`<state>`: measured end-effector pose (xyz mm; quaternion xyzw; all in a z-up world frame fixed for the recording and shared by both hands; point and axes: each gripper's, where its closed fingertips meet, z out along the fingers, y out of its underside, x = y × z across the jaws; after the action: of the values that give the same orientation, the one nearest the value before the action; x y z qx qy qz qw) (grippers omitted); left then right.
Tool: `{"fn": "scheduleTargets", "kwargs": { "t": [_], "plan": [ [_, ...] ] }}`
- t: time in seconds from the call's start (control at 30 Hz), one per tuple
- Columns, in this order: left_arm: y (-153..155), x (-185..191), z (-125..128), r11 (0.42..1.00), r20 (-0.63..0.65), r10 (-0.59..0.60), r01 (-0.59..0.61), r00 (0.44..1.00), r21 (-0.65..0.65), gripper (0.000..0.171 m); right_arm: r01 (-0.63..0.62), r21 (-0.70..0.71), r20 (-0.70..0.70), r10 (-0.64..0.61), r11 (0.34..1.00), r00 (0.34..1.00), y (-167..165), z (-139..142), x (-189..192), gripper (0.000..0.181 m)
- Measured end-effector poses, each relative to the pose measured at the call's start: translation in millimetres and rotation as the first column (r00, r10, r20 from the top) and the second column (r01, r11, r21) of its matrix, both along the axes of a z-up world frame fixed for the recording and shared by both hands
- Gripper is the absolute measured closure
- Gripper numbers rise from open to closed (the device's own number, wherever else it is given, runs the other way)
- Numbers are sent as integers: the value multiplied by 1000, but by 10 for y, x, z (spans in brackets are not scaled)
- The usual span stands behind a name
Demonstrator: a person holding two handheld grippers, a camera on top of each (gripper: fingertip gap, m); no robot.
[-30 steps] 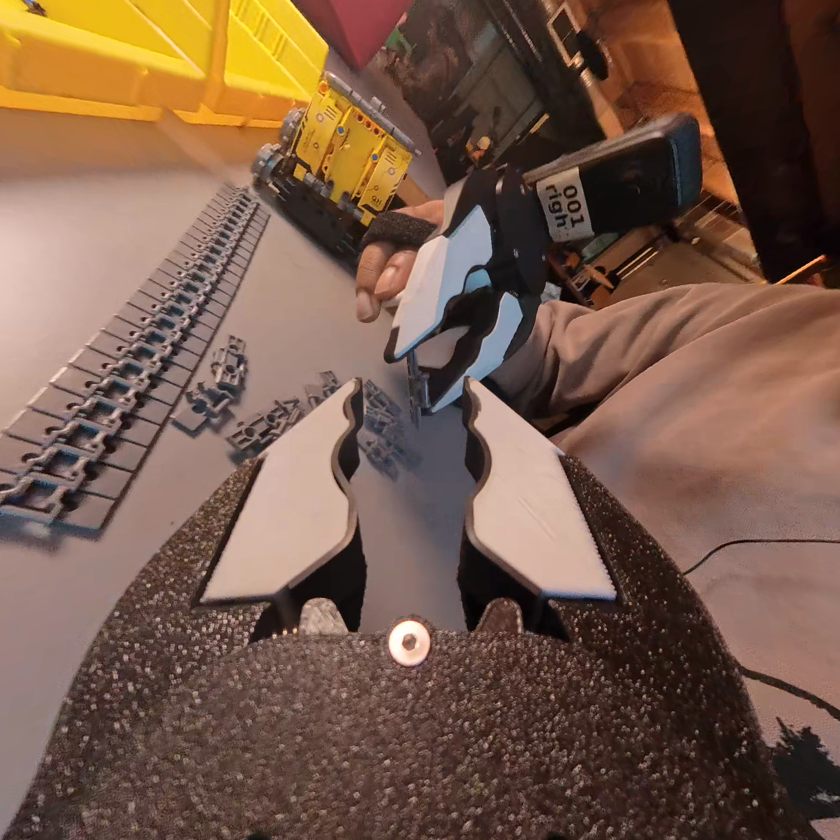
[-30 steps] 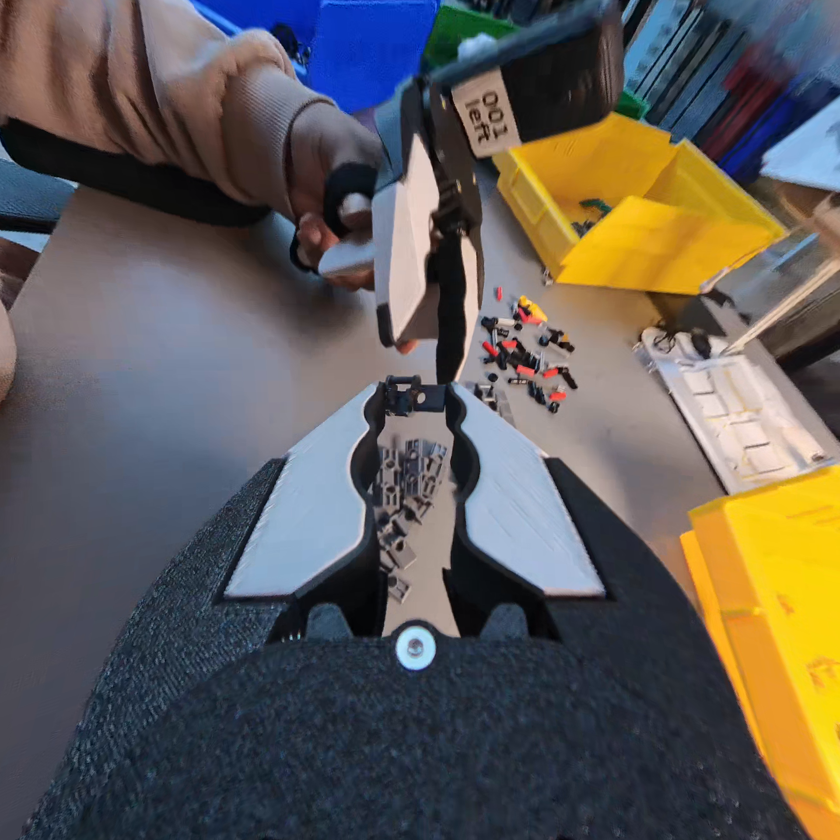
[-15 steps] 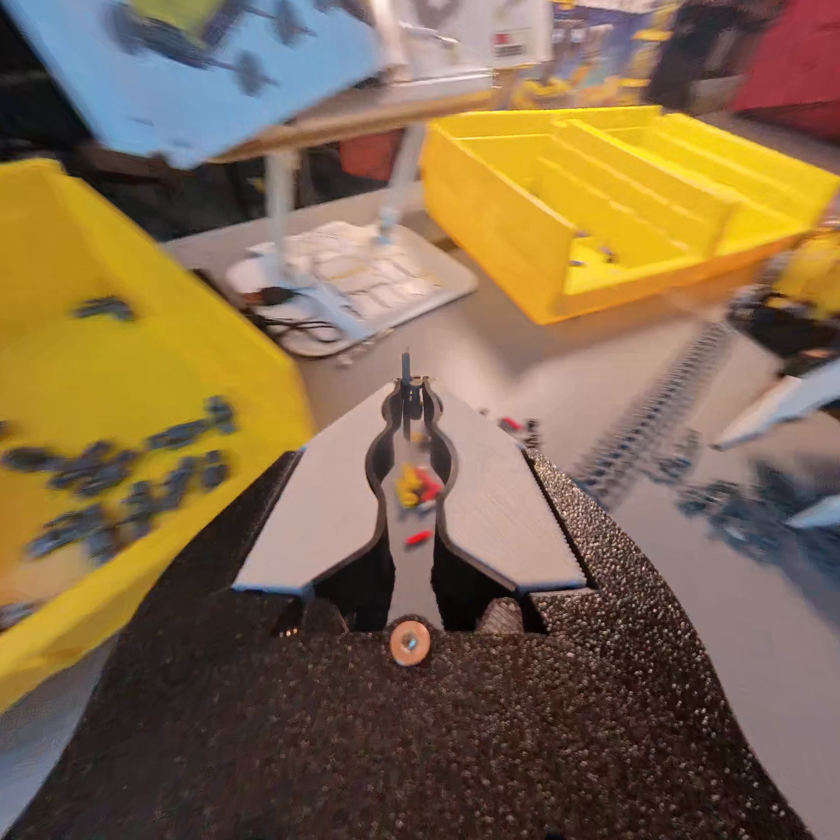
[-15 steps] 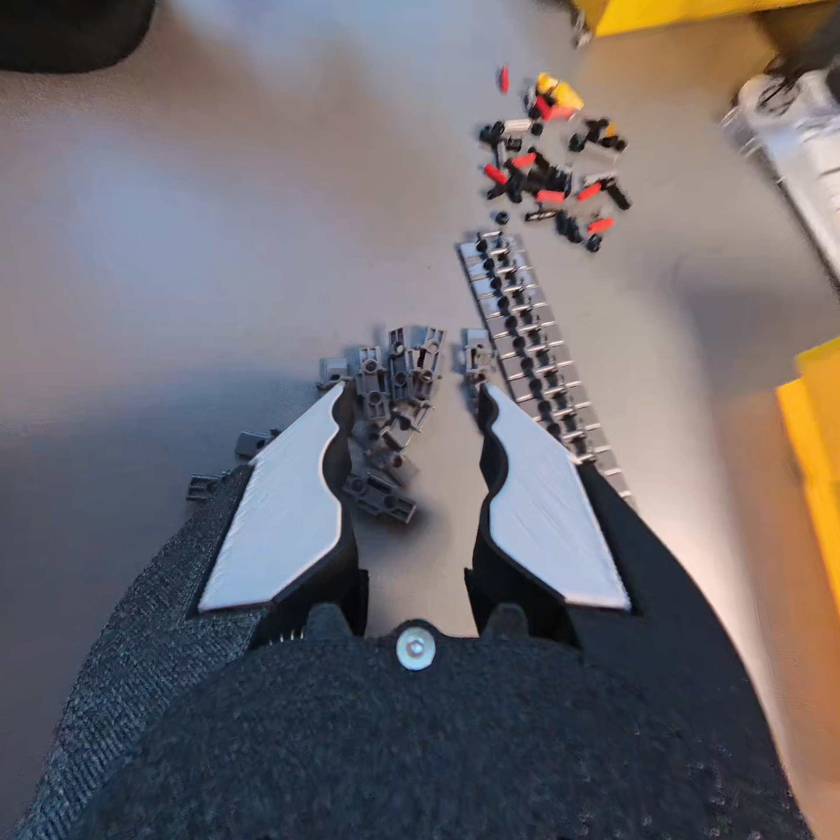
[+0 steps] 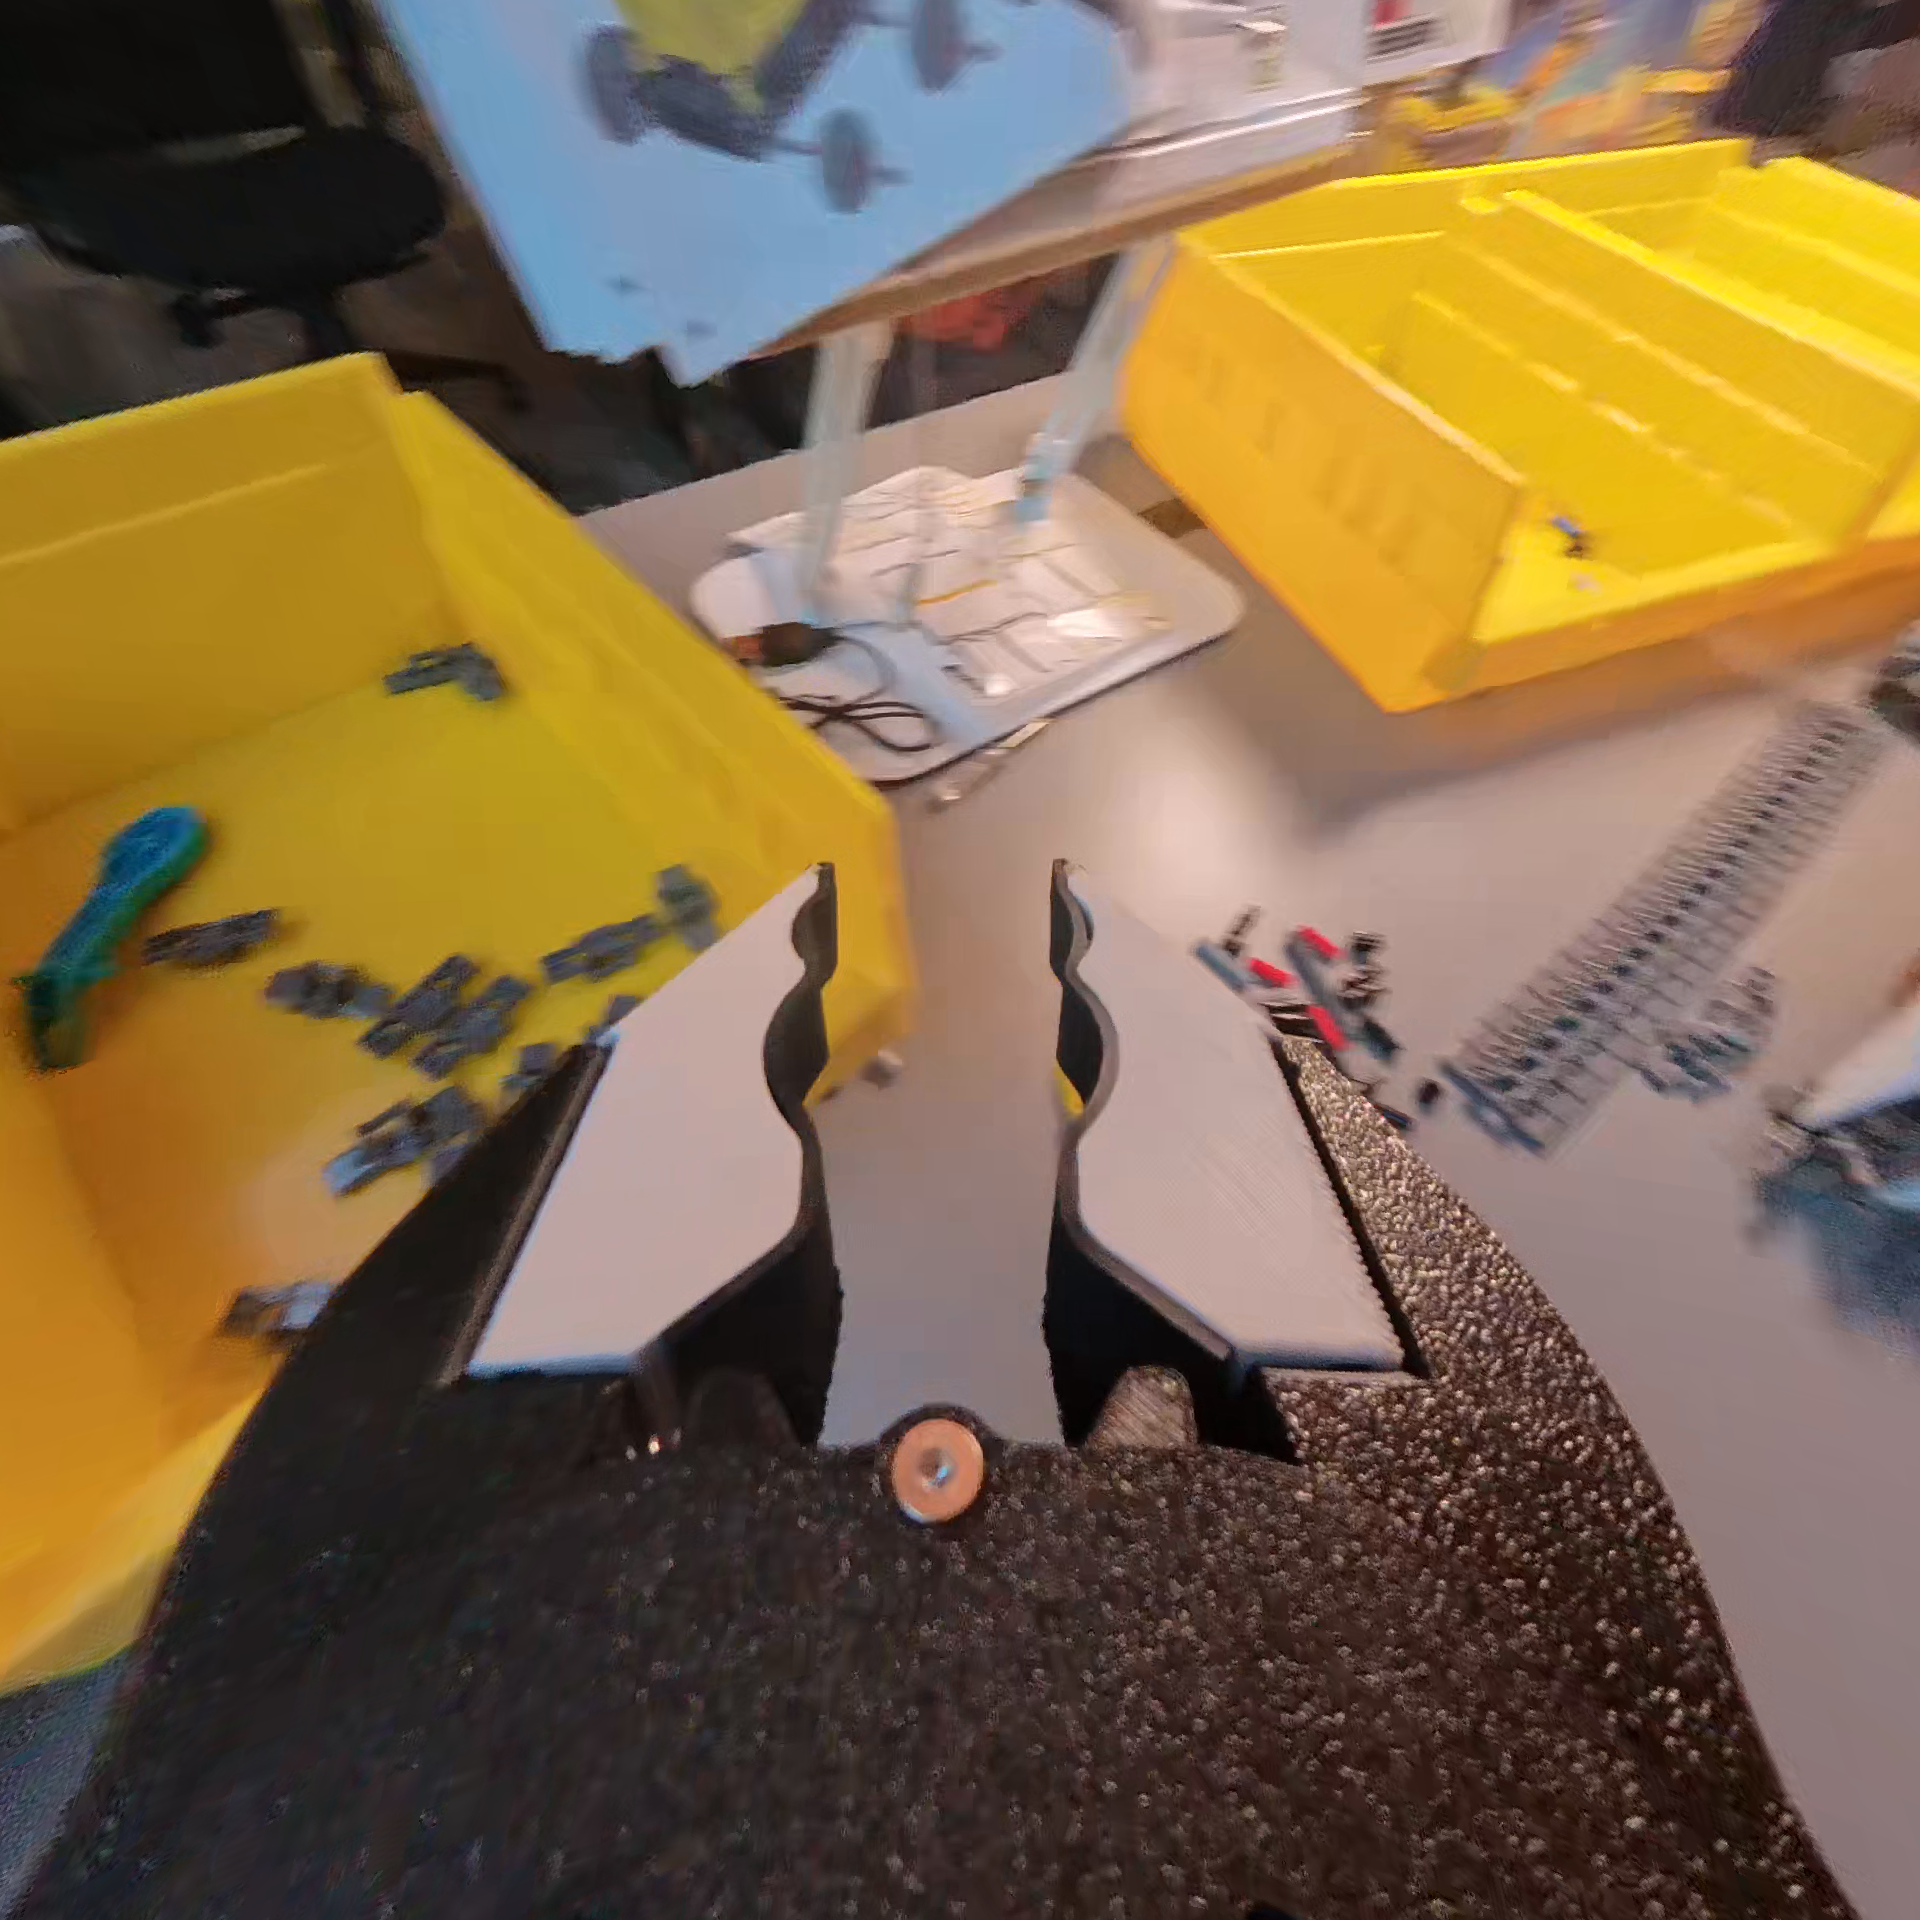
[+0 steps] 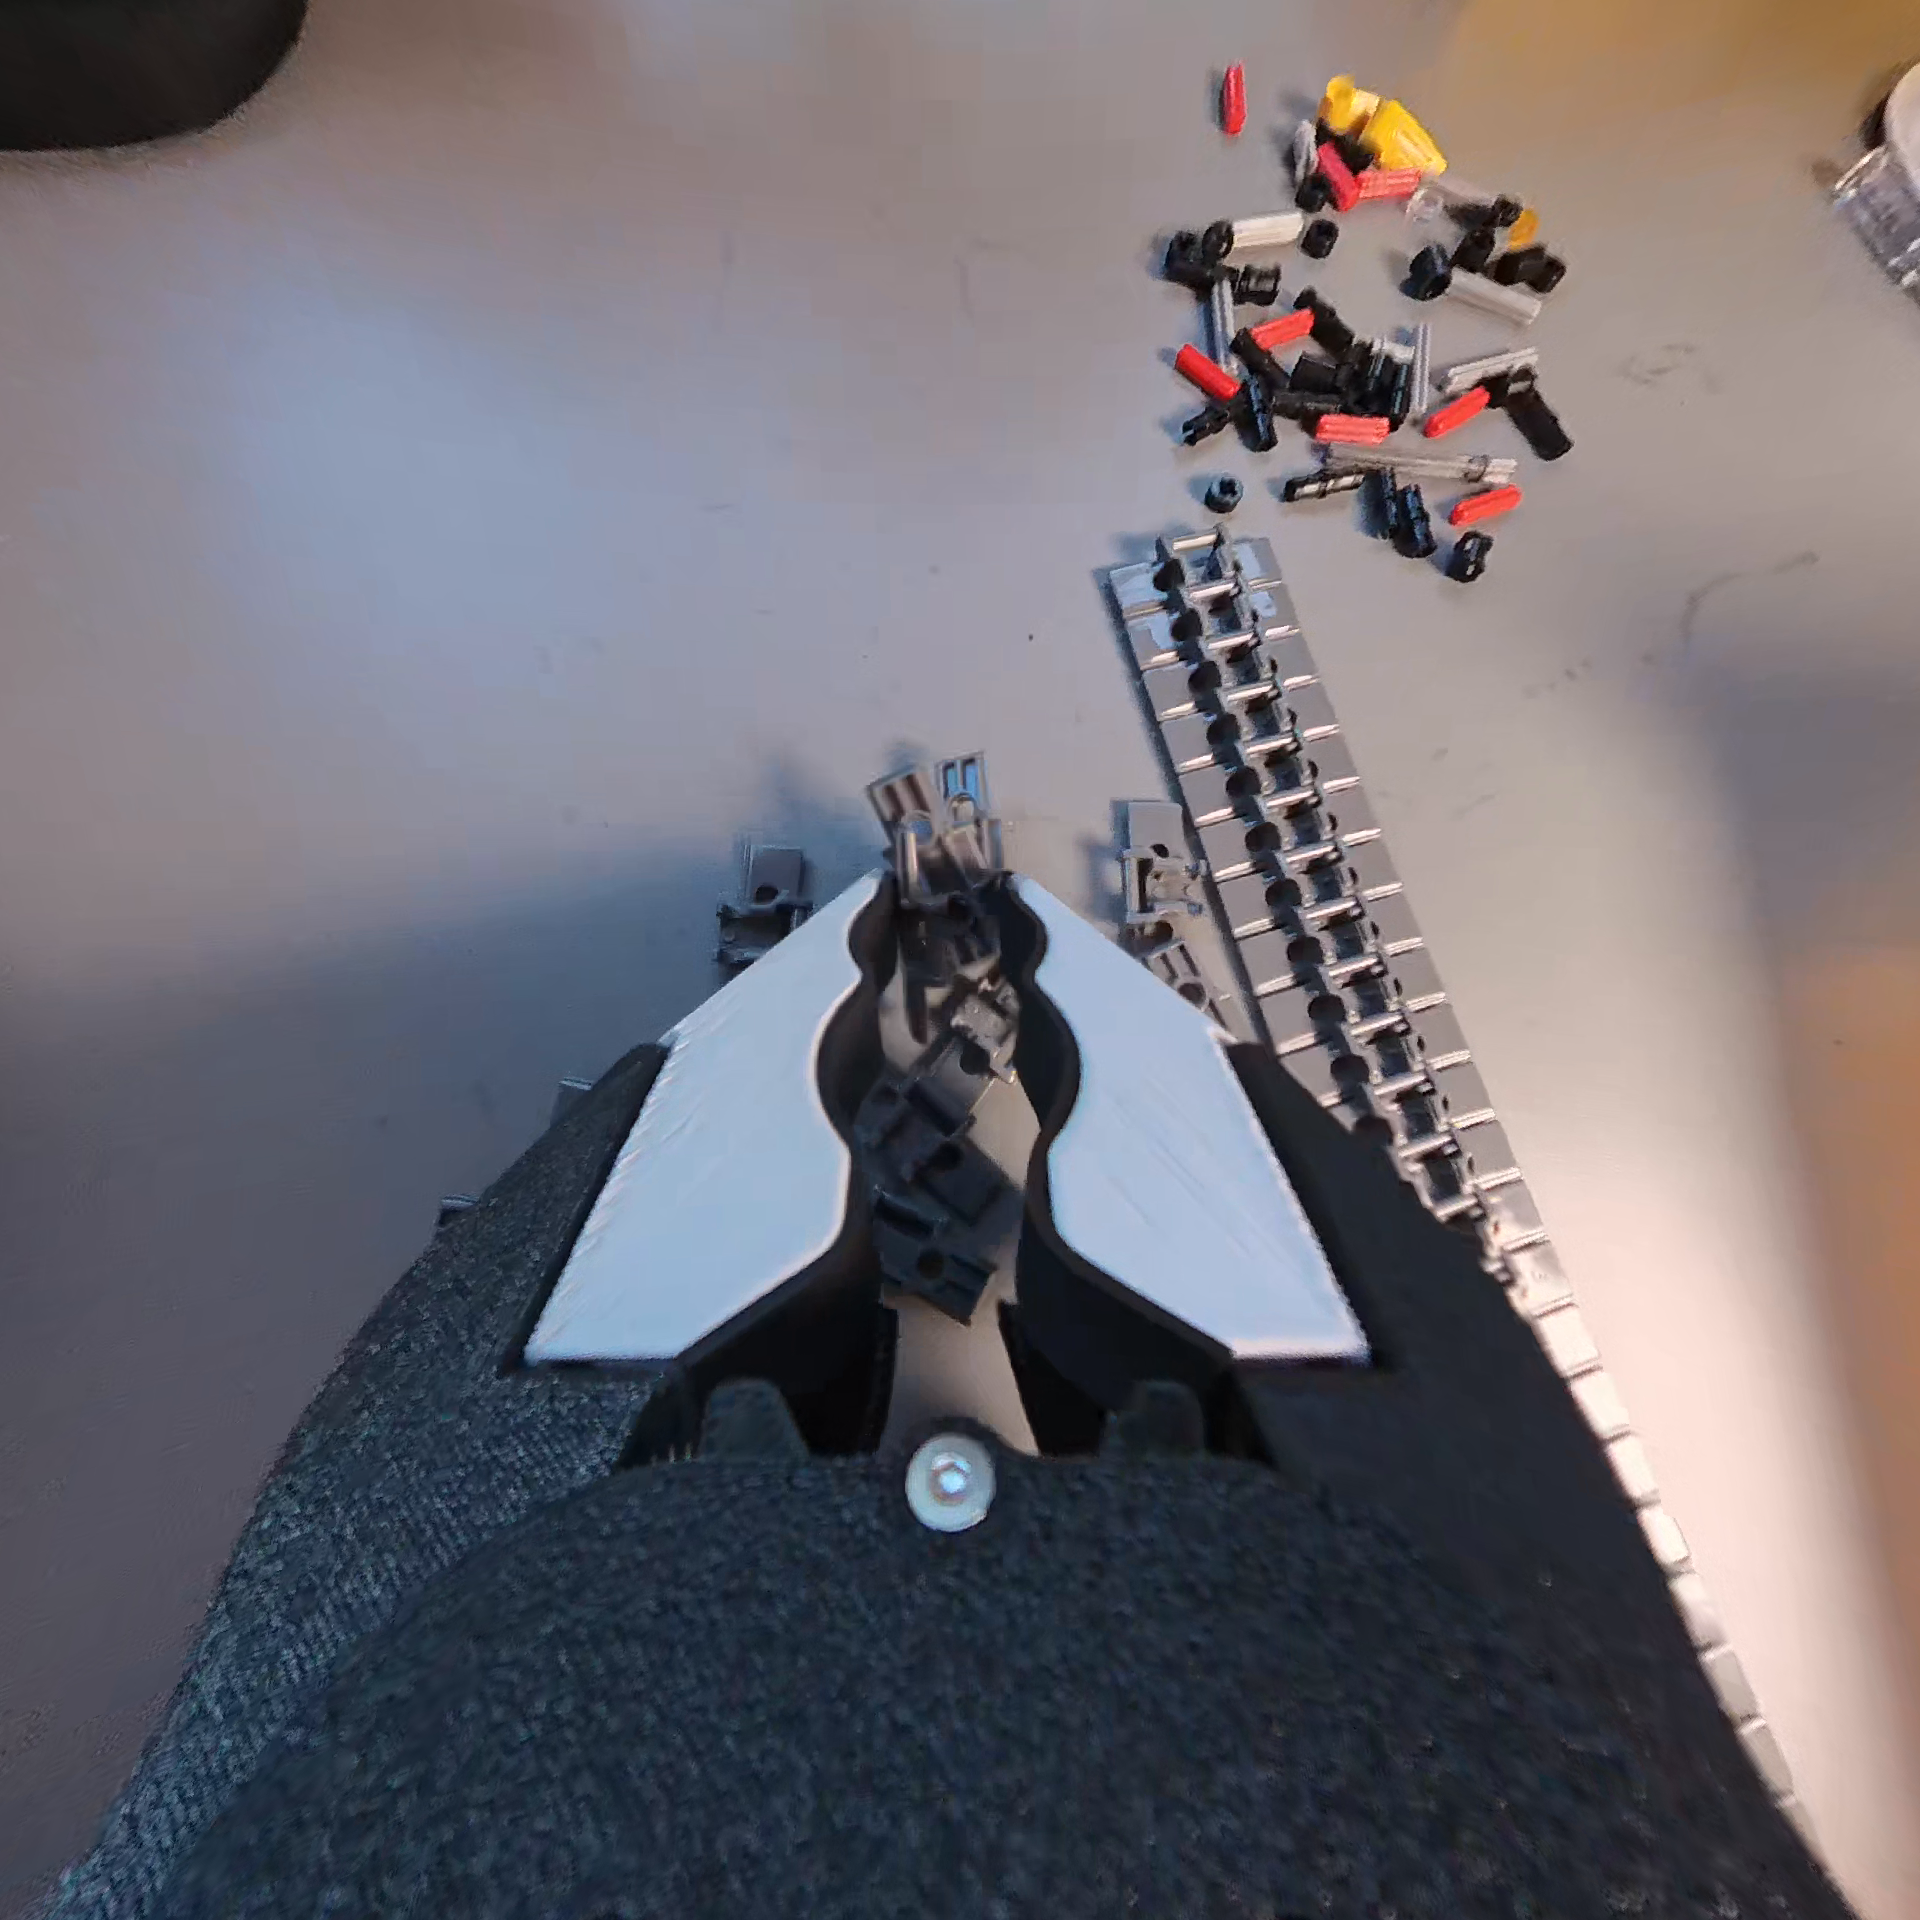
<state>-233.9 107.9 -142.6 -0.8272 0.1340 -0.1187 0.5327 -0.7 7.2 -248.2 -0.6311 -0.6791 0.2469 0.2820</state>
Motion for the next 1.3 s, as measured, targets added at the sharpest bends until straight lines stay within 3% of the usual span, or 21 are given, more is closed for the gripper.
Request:
{"fn": "scheduleTargets", "kwargs": {
  "t": [0.07, 0.13, 0.2, 0.3, 0.37, 0.43, 0.5, 0.67, 0.73, 0.8, 1.0, 1.17, 1.23, 1.3],
  "plan": [
    [-235, 538, 6, 976, 109, -214, 216, 971, -14, 131, -8, 45, -68, 11, 999, 998, 26, 122, -33, 171],
    [-502, 1042, -47, 909, 254, -392, 414, 884, -40, 130, -17, 97, -101, 27, 995, 995, 53, 198, -41, 171],
    [-692, 1406, -162, 831, 317, -502, 551, 804, -79, 128, -20, 127, -131, 36, 992, 991, 61, 247, -61, 172],
    [-859, 1755, -338, 740, 312, -603, 661, 734, -124, 128, -13, 152, -158, 37, 988, 987, 61, 295, -78, 173],
    [-984, 1982, -336, 683, 381, -641, 722, 666, -113, 129, -9, 198, -209, 51, 980, 977, 56, 401, -101, 172],
    [-1062, 2165, -283, 647, 472, -642, 757, 604, -87, 129, -1, 277, -262, 76, 961, 962, 49, 533, -138, 173],
    [-1082, 2271, -264, 639, 529, -623, 765, 577, -83, 129, 14, 374, -289, 102, 927, 952, 49, 642, -170, 173],
    [-981, 2289, -317, 699, 497, -575, 706, 650, -114, 144, 71, 474, -272, 69, 878, 960, 102, 681, -205, 175],
    [-905, 2245, -317, 748, 455, -546, 654, 704, -114, 161, 124, 478, -260, 6, 869, 966, 194, 657, -186, 176],
    [-883, 2239, -316, 769, 419, -537, 629, 732, -113, 161, 145, 485, -258, -18, 863, 966, 225, 663, -185, 176],
    [-906, 2232, -298, 762, 335, -585, 642, 739, -87, 163, 162, 517, -267, -22, 841, 963, 226, 697, -208, 175],
    [-894, 2099, -148, 759, 371, -596, 651, 712, -30, 164, 173, 450, -318, -24, 876, 948, 226, 750, -204, 156],
    [-793, 1909, -77, 799, 324, -567, 601, 757, -8, 164, 182, 402, -323, -47, 897, 945, 256, 728, -180, 145],
    [-592, 1536, 34, 873, 241, -479, 486, 844, 33, 164, 176, 322, -301, -75, 930, 951, 280, 640, -145, 140]
  ]
}}
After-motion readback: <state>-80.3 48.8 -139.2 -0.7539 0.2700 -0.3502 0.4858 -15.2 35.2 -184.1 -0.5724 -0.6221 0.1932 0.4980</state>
